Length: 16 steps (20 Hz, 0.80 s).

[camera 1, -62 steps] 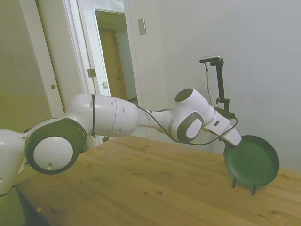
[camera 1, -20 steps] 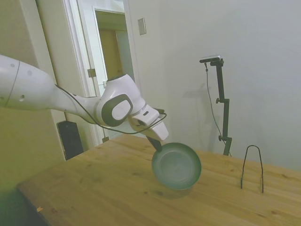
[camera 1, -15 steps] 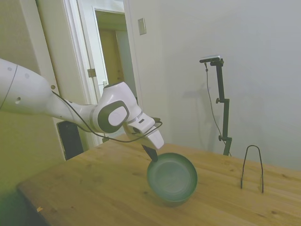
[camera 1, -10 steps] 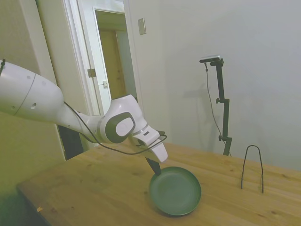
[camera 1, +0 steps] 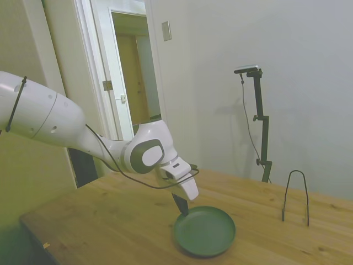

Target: Unload the plate

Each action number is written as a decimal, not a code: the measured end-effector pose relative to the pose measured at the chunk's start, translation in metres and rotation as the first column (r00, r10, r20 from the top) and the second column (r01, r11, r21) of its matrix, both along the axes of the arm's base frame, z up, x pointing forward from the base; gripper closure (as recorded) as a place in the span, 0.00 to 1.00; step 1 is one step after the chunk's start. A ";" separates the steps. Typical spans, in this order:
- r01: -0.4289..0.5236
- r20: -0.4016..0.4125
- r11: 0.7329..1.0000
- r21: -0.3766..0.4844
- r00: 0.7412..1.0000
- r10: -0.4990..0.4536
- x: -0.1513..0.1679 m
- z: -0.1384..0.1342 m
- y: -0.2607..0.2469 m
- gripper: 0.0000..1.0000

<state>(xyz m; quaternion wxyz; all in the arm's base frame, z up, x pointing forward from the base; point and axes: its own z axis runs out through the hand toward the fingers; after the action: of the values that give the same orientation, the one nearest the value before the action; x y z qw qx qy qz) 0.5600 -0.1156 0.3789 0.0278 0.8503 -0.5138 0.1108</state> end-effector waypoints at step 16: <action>0.010 -0.001 1.000 0.011 1.000 -0.010 0.001 0.006 -0.006 0.00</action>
<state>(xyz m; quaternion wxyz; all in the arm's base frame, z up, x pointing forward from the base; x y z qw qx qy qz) 0.5612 -0.1221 0.3846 0.0241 0.8479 -0.5186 0.1076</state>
